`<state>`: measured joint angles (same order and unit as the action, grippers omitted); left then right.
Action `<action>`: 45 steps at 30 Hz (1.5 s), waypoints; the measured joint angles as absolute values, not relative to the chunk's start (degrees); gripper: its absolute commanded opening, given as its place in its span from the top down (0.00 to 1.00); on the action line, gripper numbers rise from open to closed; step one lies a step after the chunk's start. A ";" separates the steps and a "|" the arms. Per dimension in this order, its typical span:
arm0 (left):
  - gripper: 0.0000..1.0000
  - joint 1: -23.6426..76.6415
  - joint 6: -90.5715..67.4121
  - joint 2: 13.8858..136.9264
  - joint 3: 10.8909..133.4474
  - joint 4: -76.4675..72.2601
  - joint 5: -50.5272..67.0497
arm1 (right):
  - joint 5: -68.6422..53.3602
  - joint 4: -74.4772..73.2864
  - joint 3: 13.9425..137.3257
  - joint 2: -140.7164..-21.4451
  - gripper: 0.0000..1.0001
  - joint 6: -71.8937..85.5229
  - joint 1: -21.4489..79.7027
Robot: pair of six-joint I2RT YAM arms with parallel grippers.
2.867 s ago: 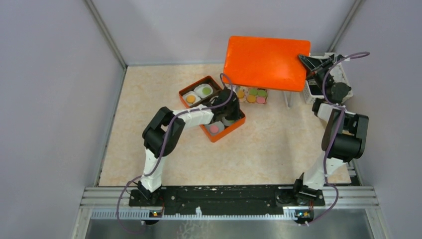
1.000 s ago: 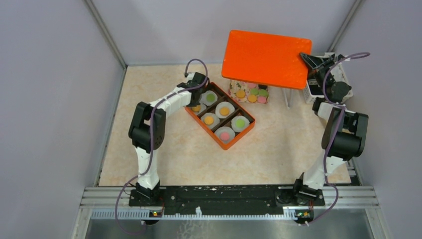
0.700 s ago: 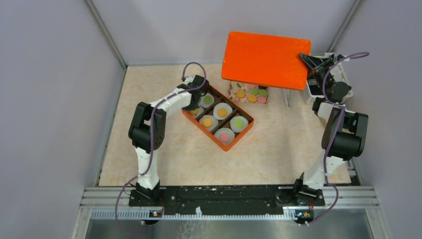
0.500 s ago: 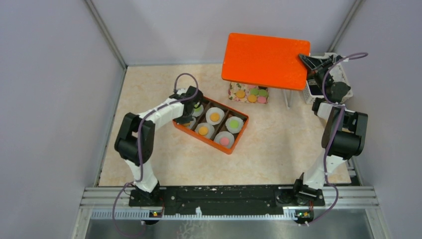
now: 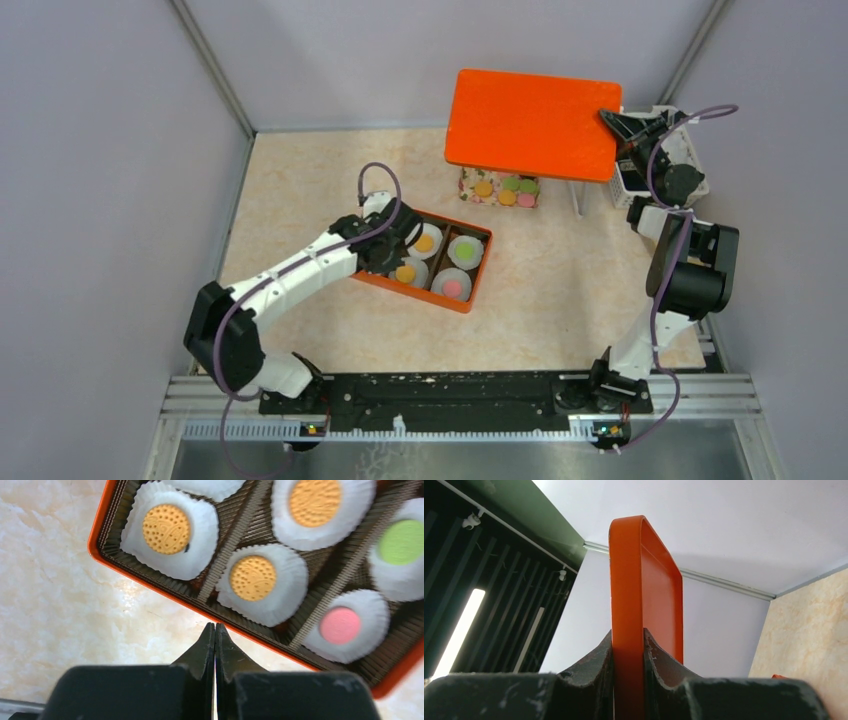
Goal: Pack the cookies
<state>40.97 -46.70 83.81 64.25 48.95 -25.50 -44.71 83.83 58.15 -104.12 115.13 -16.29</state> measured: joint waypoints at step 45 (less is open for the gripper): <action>1.00 54.85 -35.86 99.46 66.78 15.31 -13.17 | -44.91 83.85 58.11 -104.09 1.00 115.35 -16.32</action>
